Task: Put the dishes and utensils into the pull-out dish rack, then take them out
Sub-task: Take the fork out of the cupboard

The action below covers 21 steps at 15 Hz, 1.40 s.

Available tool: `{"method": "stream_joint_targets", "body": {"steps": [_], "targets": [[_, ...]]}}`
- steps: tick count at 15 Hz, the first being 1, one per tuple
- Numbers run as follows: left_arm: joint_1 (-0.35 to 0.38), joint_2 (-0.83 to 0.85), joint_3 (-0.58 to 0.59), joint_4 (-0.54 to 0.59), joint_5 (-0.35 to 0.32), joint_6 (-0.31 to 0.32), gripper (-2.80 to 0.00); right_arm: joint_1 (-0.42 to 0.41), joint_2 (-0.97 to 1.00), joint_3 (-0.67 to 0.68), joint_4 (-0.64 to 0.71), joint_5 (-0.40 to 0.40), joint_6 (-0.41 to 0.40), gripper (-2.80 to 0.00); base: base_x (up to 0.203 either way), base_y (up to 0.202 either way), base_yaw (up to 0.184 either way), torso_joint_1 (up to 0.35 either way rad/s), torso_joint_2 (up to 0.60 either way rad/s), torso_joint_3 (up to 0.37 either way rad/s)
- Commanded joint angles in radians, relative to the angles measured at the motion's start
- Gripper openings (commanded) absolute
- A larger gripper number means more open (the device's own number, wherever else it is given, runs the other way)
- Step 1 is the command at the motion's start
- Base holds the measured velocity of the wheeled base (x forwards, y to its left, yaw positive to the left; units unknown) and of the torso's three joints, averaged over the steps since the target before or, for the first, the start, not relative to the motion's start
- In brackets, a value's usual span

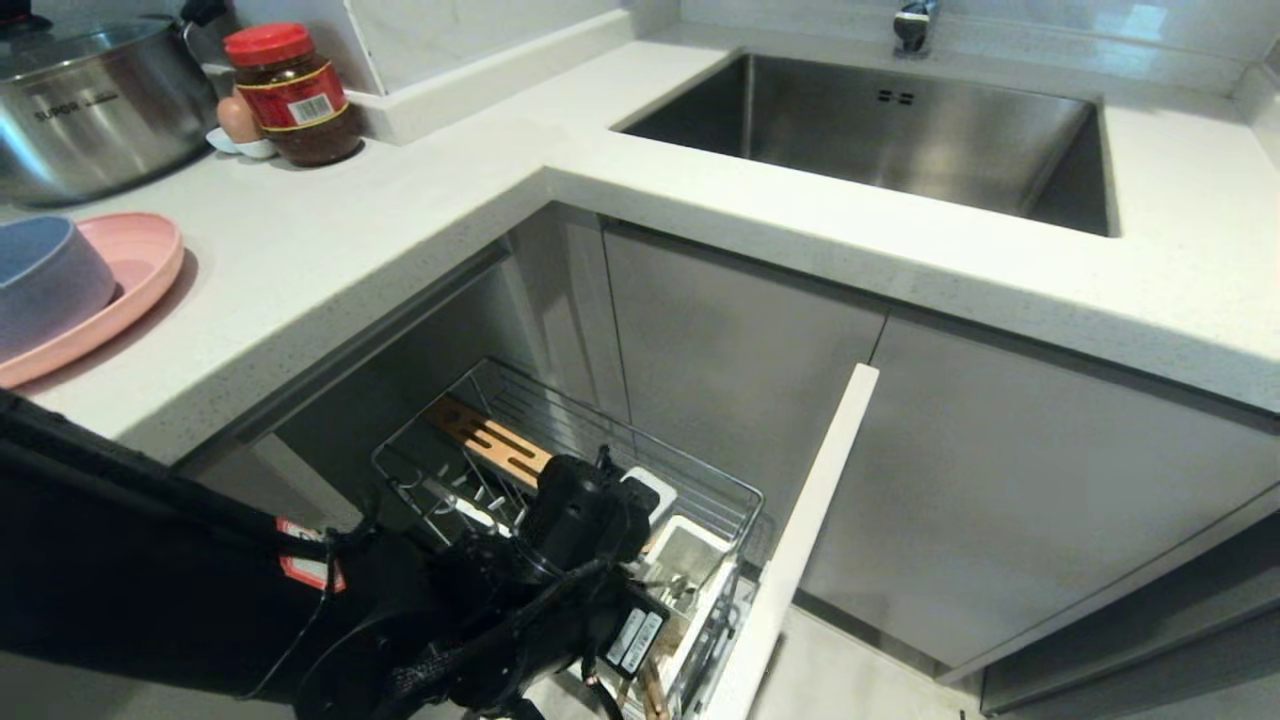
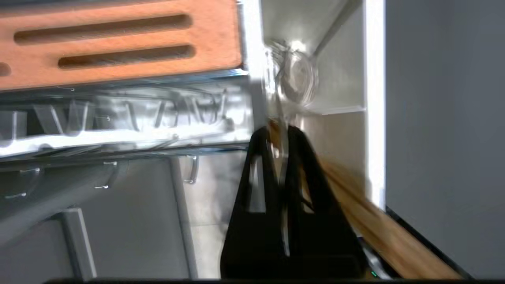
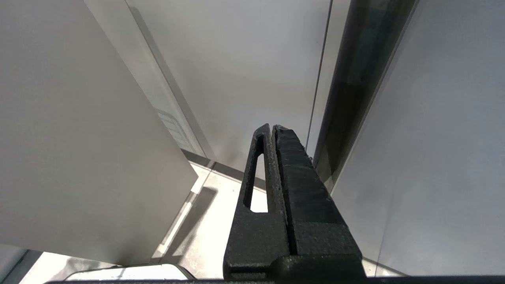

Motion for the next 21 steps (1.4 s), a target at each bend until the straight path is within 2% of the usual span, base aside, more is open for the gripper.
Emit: {"method": "stream_joint_targets", "body": {"steps": [1,21], "targets": [[0.002,0.000,0.002,0.003,0.009,0.001,-2.80,0.000,-0.002,0.000,0.000,-0.001,0.001,-2.80,0.000,0.000,0.000,0.000,0.00,0.000],[-0.015,-0.113,-0.005,0.019,0.023,0.004,-2.80,0.000,-0.002,0.000,0.000,-0.001,0.001,-2.80,0.000,0.000,0.000,0.000,0.00,0.000]]}}
